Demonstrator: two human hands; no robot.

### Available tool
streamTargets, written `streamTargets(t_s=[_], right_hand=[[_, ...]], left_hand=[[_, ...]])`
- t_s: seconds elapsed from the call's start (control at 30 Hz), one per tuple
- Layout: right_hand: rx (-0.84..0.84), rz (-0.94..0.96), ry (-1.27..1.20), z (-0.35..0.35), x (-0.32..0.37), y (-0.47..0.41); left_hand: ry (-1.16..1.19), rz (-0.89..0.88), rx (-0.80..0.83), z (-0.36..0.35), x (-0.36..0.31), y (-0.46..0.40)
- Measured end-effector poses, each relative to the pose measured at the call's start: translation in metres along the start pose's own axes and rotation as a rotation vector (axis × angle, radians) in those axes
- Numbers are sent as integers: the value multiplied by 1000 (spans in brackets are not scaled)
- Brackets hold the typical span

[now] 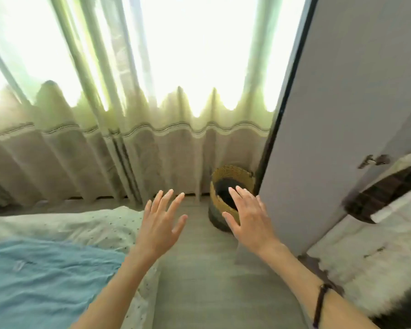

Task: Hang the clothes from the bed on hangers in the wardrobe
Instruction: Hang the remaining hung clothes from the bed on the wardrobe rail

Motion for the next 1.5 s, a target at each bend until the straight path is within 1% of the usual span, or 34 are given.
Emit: streamTargets(t_s=[0.1,0.17,0.27,0.33,0.37,0.43,0.47,0.57,0.7,0.77,0.93,1.0,1.1,1.23,1.3,1.4,1.5], right_hand=[[121,106,-70,-54,74,-9],[193,203,-79,-87,119,-14],[321,370,-80,-134,184,-16],[418,482,-123,-162,228,-9],[444,550,-134,-174,250,-4],[473,678,-134,-196,287,7],[520,738,-131,-205,304,12],[659,934,-97,-230,344,31],[879,1055,-85,-263,373,57],[943,1102,-54,-280,383,71],[1042,1240,-2,-304,407,115],[1085,1271,31,-314,421,131],[1137,1296,39,-330,450,152],[1161,1261,43,-353,509,178],[1160,1256,68,-371,540,193],[1161,1251,144,-411,592,219],[1162,1216,198,-462,648,250]], left_hand=[[62,169,56,-5,75,68],[79,309,80,-14,112,123],[103,548,85,-12,144,207],[102,746,100,-9,160,261],[110,837,75,-6,166,288],[123,1000,-8,0,170,334],[130,1081,-39,0,170,355],[201,1317,-54,-8,155,408],[246,1550,-81,-20,130,458],[268,1653,-86,-25,119,482],[338,1858,-145,-50,79,530],[401,1929,-89,-63,69,548],[435,1971,1,-75,74,588],[449,1960,42,-77,115,646],[501,1938,60,-80,142,678],[596,1882,152,-90,189,737],[604,1869,164,-102,234,794]])
Point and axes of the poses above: each hand's wrist, its own y-axis away from the middle knuckle, its own z-axis out of the back of the hand, x = y × z, the point moved 2 cm from there along -y, towards the middle knuckle, and after that the axes turned 9 degrees about x, right-handed, at the moved point
